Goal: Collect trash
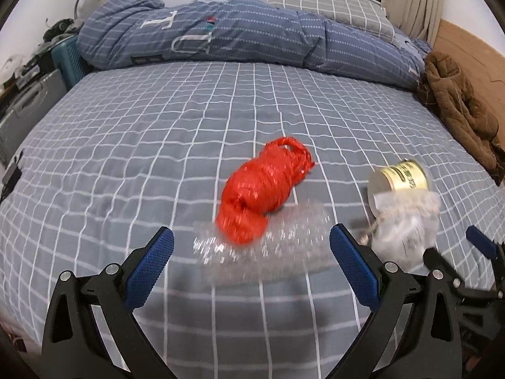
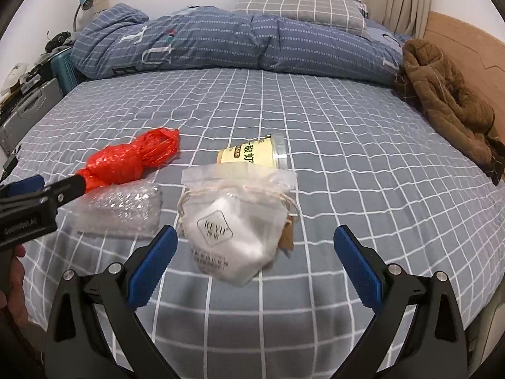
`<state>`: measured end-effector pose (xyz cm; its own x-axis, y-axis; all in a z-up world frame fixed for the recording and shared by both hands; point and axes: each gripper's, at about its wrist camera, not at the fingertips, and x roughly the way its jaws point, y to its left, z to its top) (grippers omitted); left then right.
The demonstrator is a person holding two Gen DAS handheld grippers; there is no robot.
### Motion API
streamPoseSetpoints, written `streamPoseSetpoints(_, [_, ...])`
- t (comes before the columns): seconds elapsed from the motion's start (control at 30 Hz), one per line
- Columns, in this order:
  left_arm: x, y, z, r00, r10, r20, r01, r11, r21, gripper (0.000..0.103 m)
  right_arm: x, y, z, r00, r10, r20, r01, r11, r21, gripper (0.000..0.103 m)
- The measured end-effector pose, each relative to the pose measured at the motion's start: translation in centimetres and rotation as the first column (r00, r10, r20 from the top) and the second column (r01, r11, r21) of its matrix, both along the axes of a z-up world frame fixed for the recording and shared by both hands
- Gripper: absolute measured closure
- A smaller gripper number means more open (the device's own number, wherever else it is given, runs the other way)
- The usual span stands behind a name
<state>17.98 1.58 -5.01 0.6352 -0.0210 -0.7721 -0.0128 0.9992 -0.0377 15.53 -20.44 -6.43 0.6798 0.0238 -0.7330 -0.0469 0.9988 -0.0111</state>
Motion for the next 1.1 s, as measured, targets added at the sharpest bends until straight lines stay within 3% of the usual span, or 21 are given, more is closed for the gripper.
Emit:
streamPoseSetpoints(0.27, [5.0,-0.7,-1.9,1.0,-0.022,-0.021,0.022,1.0,-0.007,0.006,2.3,1.3,-2.4,0.999,0.008,-0.05,-0.007,1.0,0.026,0.008])
streamPoseSetpoints(0.63, [8.6,-1.2,-4.1,0.997,-0.04,-0.066,0.042,0.999,0.034,0.009,2.9,2.4,-4.3,0.996,0.015,-0.089,-0.014,1.0,0.018,0.009])
streamPoseSetpoints(0.73, [9.1,-1.3,-4.8,0.995,-0.049,-0.086,0.053,0.998,0.041,0.017,2.9,2.5,-4.5,0.995,0.02,-0.1,-0.018,1.0,0.021,0.018])
streamPoseSetpoints(0.87, [9.6,-1.0,-6.0,0.992,-0.051,-0.118,0.057,0.997,0.045,0.038,2.8,2.3,-4.5,0.994,0.024,-0.102,-0.021,0.999,0.03,0.028])
streamPoseSetpoints(1.1, [9.3,-0.9,-5.8,0.994,-0.049,-0.096,0.053,0.998,0.043,0.052,2.8,2.2,-4.3,0.994,0.038,-0.107,-0.033,0.998,0.048,0.046])
